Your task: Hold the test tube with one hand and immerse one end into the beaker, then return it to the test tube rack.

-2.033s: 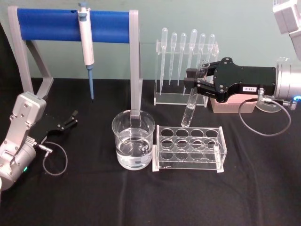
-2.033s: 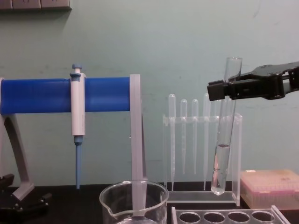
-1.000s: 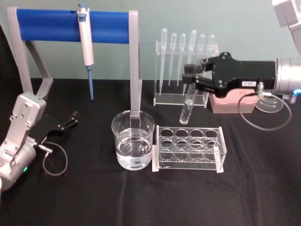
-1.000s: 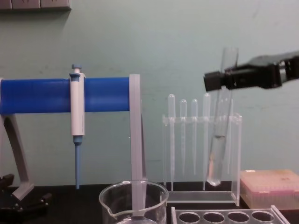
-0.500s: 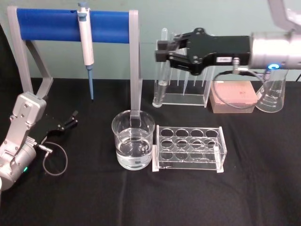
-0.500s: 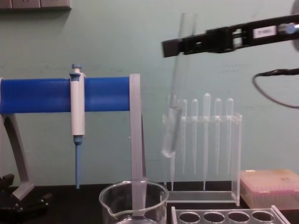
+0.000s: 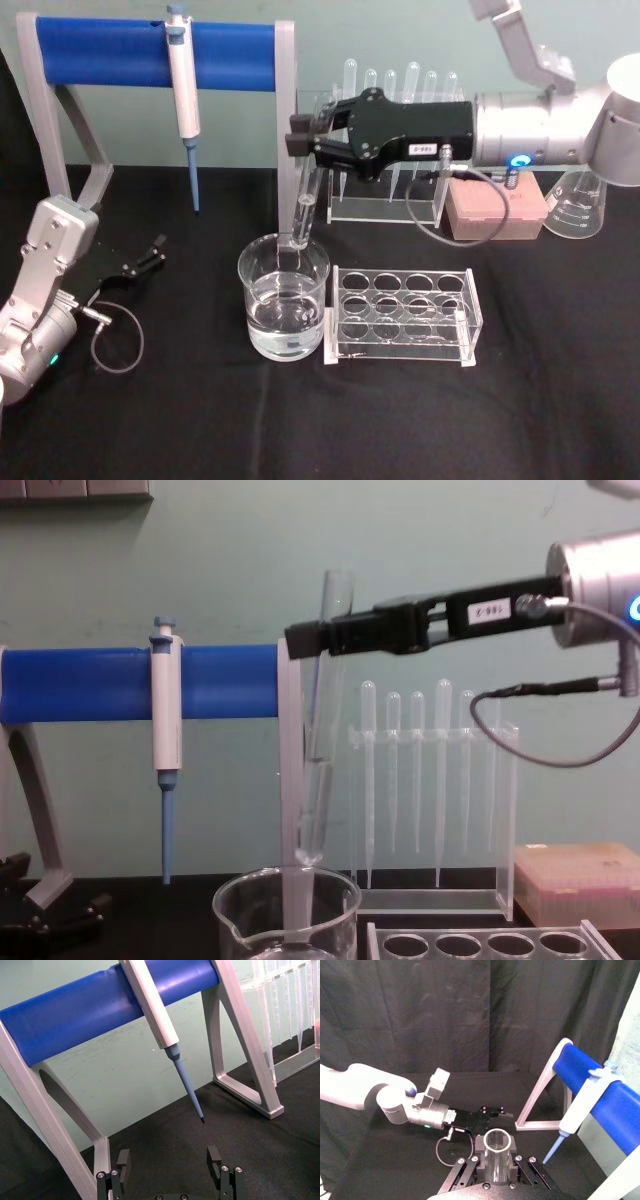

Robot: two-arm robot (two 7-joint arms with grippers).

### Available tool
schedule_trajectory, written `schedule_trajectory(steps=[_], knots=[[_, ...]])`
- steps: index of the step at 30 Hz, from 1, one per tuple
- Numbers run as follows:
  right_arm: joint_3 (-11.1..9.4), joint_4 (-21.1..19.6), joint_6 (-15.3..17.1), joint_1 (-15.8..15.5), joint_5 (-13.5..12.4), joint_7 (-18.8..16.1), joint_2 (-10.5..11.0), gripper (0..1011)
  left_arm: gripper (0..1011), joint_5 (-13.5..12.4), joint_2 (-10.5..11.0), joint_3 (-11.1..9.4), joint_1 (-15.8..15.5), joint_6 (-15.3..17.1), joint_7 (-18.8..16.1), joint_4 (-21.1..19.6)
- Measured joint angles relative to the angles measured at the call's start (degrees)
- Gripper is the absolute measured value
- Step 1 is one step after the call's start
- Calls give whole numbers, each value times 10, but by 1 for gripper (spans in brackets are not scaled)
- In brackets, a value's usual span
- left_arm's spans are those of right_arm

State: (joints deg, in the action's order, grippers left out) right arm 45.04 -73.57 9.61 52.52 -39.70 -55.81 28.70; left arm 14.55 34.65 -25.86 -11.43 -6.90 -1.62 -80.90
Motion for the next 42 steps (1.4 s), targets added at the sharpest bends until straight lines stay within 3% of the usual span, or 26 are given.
schedule_trajectory(steps=[16,42], knots=[[25,39,-14,-10,18,7,-28,226,1000,0,0,0,0,0,0,0],[38,35,-30,-45,65,26,-33,226,1000,0,0,0,0,0,0,0]])
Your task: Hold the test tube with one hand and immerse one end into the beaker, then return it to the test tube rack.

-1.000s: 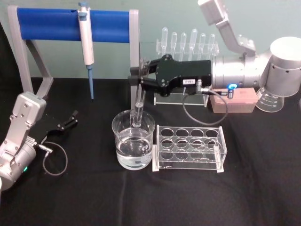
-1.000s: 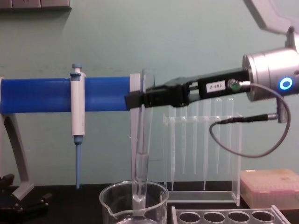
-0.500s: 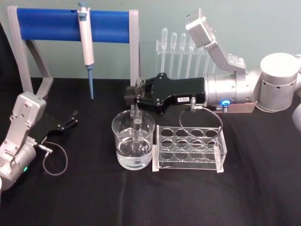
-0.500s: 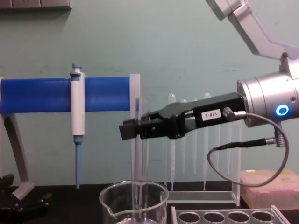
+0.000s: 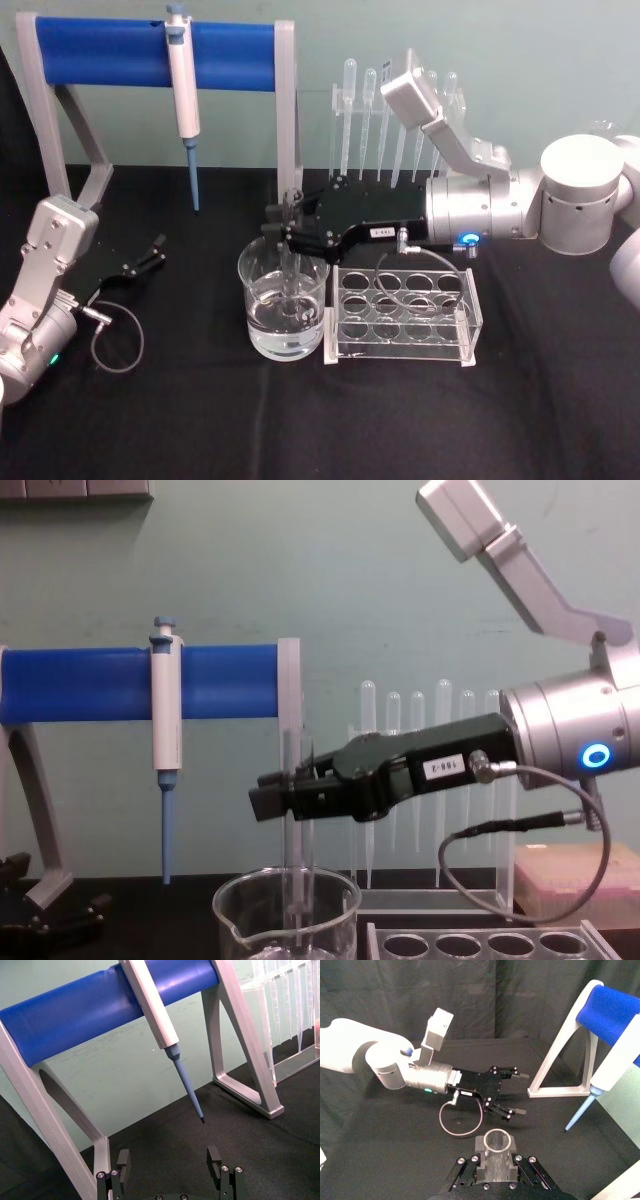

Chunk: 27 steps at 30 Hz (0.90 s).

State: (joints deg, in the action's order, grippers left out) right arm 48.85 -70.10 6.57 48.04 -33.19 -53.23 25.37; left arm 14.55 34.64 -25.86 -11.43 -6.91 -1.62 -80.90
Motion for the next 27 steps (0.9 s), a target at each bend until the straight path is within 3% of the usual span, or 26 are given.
schedule_trajectory(steps=[27], knots=[[-12,14,-18,-31,35,15,-14,226,1000,0,0,0,0,0,0,0]])
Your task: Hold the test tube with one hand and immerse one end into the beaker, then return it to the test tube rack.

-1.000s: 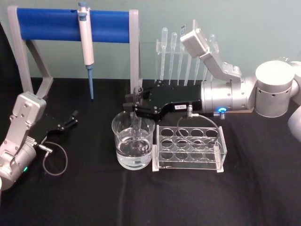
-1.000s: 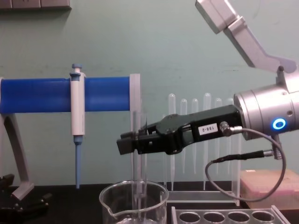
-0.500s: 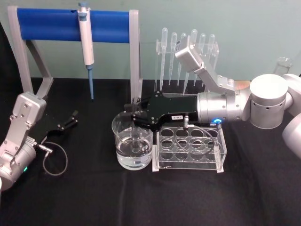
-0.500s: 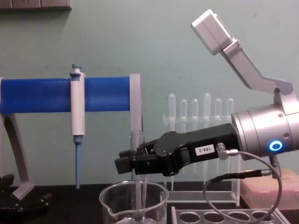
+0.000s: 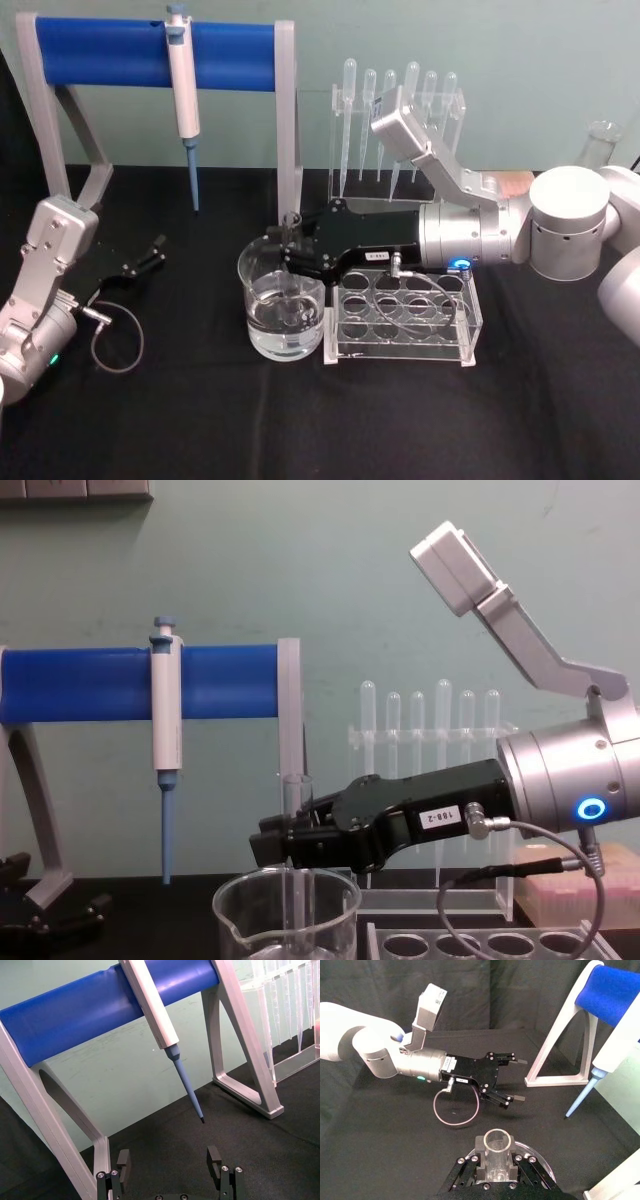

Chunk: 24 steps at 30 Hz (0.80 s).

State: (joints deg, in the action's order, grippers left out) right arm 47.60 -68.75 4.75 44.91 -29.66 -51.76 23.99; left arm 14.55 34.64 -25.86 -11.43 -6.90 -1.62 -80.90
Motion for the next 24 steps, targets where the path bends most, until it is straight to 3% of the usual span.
schedule_trajectory(steps=[24], knots=[[-3,0,1,-3,2,-3,-1,227,1000,0,0,0,0,0,0,0]])
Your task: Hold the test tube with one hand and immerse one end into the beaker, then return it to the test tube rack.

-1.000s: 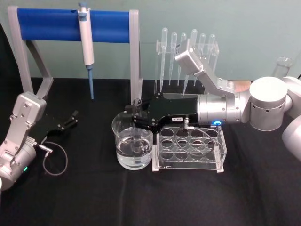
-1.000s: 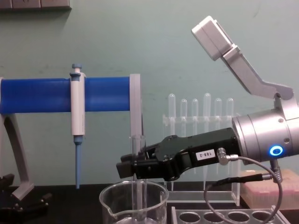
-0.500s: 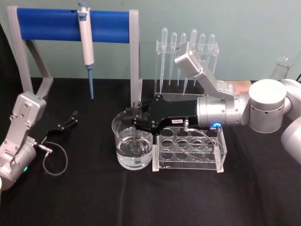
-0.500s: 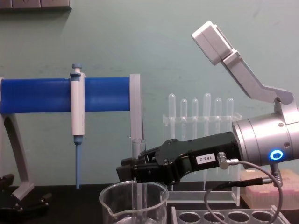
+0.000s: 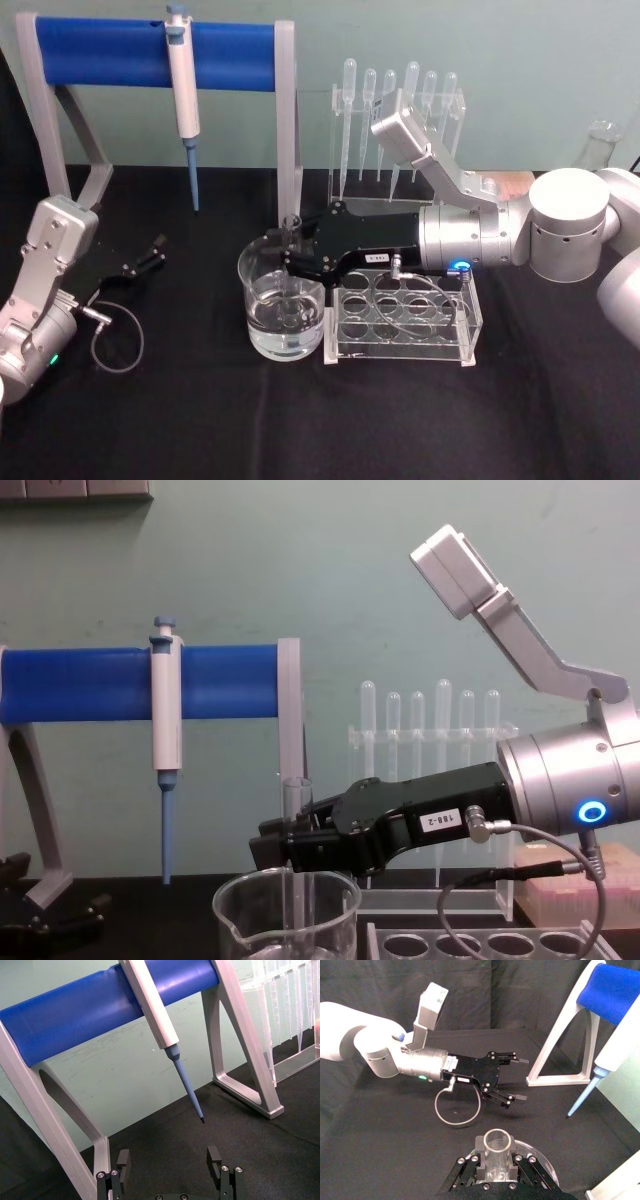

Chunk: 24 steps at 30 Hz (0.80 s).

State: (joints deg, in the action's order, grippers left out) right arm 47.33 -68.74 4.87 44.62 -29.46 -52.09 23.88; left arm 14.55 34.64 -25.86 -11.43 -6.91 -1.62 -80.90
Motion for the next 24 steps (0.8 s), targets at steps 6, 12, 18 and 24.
schedule_trajectory(steps=[6,12,18,24], knots=[[0,0,0,0,0,0,0,226,1000,0,0,0,0,0,0,0],[1,0,0,1,-1,0,0,226,1000,0,0,0,0,0,0,0],[1,0,0,1,-1,0,0,226,1000,0,0,0,0,0,0,0],[1,0,0,1,-1,0,0,226,1000,0,0,0,0,0,0,0]])
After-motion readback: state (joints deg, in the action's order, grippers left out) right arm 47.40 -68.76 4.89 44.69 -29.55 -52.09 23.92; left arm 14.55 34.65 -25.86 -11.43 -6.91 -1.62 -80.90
